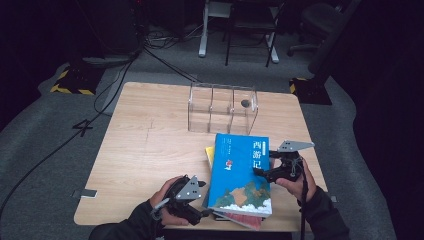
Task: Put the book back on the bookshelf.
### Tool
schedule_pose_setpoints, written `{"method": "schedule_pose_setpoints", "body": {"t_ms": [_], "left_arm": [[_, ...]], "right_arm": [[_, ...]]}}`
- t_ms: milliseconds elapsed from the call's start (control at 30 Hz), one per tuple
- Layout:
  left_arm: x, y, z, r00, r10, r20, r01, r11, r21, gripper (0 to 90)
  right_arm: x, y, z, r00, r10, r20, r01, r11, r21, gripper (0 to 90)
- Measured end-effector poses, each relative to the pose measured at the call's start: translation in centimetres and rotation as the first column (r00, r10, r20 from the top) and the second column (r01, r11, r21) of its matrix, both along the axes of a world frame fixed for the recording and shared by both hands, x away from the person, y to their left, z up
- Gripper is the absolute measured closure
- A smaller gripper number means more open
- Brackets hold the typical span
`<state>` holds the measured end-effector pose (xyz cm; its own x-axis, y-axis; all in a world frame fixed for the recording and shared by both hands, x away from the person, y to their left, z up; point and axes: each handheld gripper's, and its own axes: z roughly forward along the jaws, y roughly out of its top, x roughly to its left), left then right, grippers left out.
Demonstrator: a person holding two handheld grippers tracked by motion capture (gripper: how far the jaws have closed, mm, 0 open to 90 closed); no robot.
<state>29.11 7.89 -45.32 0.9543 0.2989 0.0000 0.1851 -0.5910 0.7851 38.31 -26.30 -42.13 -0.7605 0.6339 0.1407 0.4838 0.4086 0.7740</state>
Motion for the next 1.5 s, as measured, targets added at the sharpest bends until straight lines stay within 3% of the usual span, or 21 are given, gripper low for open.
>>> {"method": "schedule_pose_setpoints", "body": {"t_ms": [167, 300, 433, 600, 667, 700, 767, 867, 967, 1100, 1233, 1300, 1500], "left_arm": [[0.8, -0.3, 0.3, 0.9989, -0.037, -0.027, 0.037, 0.9991, -0.018, 15.9], [0.9, -0.2, 0.4, 0.9975, -0.05, -0.05, 0.049, 0.9987, -0.016, 17.4], [0.7, 0.6, 1.0, 0.9991, -0.043, -0.006, 0.043, 0.9991, 0.002, 17.9], [1.1, 1.5, 1.2, 0.9978, -0.064, -0.015, 0.065, 0.9977, 0.019, 15.5], [1.4, 2.0, 1.2, 0.9998, -0.016, 0.012, 0.015, 0.9992, 0.037, 18.4], [1.6, 2.2, 1.1, 0.9999, -0.002, 0.01, 0.002, 0.999, 0.044, 22.2], [2.1, 2.8, 1.1, 0.9994, 0.034, 0.0, -0.034, 0.9985, 0.042, 20.0], [3.3, 3.4, 0.9, 0.9939, 0.11, 0.009, -0.11, 0.9936, 0.025, 21.5], [4.6, 3.0, 0.2, 0.9871, 0.158, 0.022, -0.159, 0.9863, 0.043, 21.5], [6.2, 2.0, -0.1, 0.9838, 0.177, 0.029, -0.178, 0.9825, 0.055, 21.9], [7.9, 0.9, -0.1, 0.9818, 0.184, 0.047, -0.186, 0.9814, 0.048, 22.4], [8.8, 0.3, -0.3, 0.9768, 0.202, 0.07, -0.207, 0.9762, 0.065, 23.1], [10.5, -0.6, -0.9, 0.9736, 0.216, 0.073, -0.222, 0.9724, 0.073, 21.4]], "right_arm": [[1.0, 0.2, 0.0, 1.0, 0.008, -0.005, -0.008, 1.0, 0.006, 5.7], [0.9, 0.1, 0.0, 1.0, -0.002, -0.009, 0.002, 1.0, 0.01, 8.5], [-0.4, -0.7, 0.1, 0.9989, 0.03, -0.037, -0.03, 0.999, 0.023, 13.1], [-2.1, -1.3, 0.2, 0.9944, 0.083, -0.065, -0.082, 0.996, 0.021, 15.1], [-2.7, -1.2, 0.4, 0.993, 0.099, -0.065, -0.099, 0.995, 0.005, 14.9], [-2.8, -1.2, 0.4, 0.9921, 0.104, -0.069, -0.104, 0.995, 0.004, 14.9], [-3.0, -1.3, 0.4, 0.9912, 0.109, -0.074, -0.11, 0.994, 0.002, 14.9], [-2.9, -1.3, 0.3, 0.989, 0.116, -0.091, -0.116, 0.993, 0.009, 14.7], [-2.8, -1.2, 0.3, 0.985, 0.132, -0.111, -0.133, 0.991, -0.001, 9.9], [-2.7, -0.7, 0.1, 0.9833, 0.139, -0.117, -0.142, 0.99, -0.012, 4.6], [-2.9, -0.6, 0.2, 0.9859, 0.144, -0.086, -0.146, 0.989, -0.024, 4.7], [-3.0, -0.6, 0.3, 0.9859, 0.15, -0.074, -0.152, 0.988, -0.027, 5.1], [-2.9, -0.6, 0.6, 0.9857, 0.166, -0.032, -0.166, 0.986, -0.027, 8.9]]}}
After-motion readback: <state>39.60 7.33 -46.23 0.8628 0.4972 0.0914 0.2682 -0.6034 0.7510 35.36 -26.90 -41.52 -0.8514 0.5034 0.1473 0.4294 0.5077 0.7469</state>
